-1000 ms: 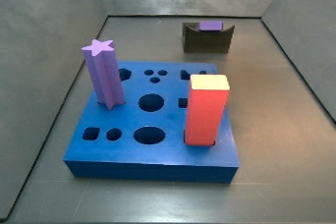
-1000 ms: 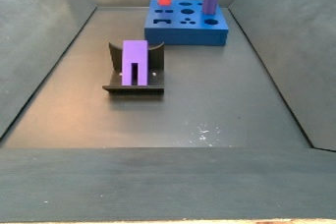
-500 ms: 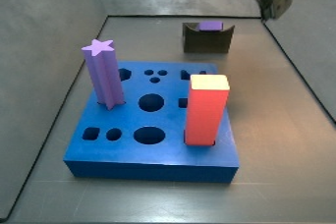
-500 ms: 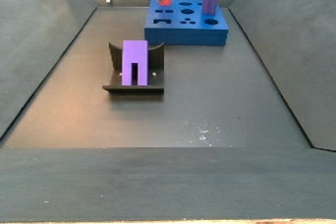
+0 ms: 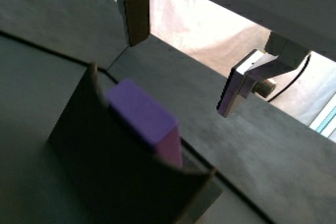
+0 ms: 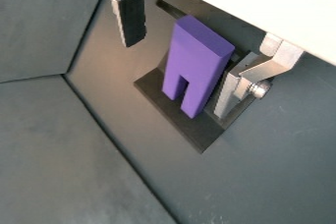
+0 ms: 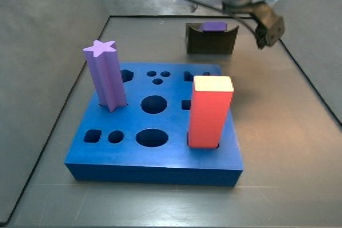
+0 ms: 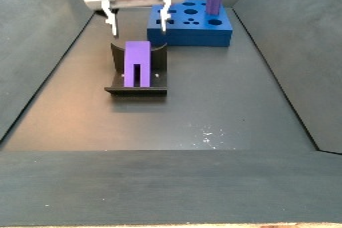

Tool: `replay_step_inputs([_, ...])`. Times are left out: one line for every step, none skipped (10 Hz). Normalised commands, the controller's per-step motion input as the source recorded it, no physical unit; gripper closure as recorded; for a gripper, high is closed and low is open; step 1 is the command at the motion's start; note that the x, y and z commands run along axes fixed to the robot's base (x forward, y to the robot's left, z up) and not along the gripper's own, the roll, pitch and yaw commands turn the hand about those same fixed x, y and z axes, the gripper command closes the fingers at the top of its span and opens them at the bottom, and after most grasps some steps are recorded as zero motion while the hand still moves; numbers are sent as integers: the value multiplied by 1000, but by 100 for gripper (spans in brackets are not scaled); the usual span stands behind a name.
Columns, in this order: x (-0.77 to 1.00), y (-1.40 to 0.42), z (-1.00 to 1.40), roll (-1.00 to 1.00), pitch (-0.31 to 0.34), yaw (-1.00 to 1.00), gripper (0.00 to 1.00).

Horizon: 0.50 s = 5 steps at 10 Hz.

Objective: Pick up the double-square object. Move up. Place the double-square object on the fixture. Regrasp the double-square object. Move to above the board. Insert the double-square object.
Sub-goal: Regrasp the double-square object.

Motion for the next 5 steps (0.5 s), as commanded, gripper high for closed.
replay_step_inputs([115,24,-918,75,-58,-34,0])
replay_step_inputs([96,15,-722,76,-31,-36,0])
replay_step_inputs([86,8,-582,69,-22,-31,0])
replay_step_inputs([72,8,-397,62,-9,-18,0])
replay_step_inputs([71,5,-257,62,-1,-8,0])
